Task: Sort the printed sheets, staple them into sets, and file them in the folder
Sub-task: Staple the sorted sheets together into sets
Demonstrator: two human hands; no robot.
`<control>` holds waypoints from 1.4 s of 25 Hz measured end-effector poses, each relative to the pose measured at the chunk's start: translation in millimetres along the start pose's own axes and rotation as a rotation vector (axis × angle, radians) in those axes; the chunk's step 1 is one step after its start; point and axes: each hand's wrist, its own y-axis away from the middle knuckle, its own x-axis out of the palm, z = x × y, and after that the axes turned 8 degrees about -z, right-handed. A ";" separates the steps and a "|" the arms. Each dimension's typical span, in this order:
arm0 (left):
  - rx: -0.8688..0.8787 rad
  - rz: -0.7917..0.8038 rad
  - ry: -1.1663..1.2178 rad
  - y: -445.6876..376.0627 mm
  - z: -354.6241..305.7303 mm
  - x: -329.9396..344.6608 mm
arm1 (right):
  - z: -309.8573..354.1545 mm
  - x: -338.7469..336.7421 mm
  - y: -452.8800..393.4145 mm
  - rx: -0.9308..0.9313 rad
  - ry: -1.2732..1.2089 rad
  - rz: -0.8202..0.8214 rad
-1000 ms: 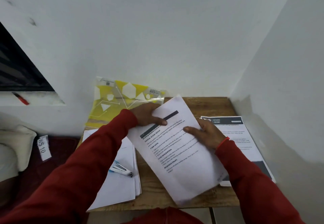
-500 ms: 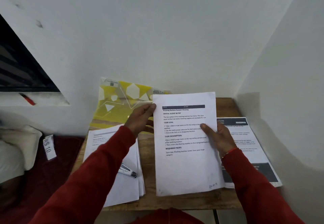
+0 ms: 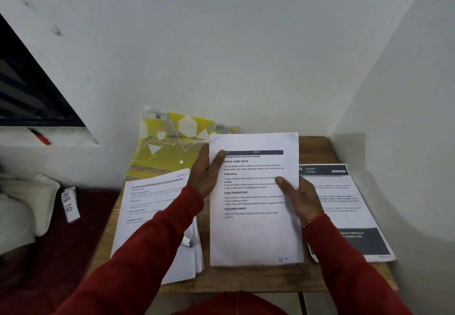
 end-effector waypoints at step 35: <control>-0.031 0.092 -0.120 17.2 38.7 2.7 | -6.4 -6.9 -7.8 -0.019 0.084 0.054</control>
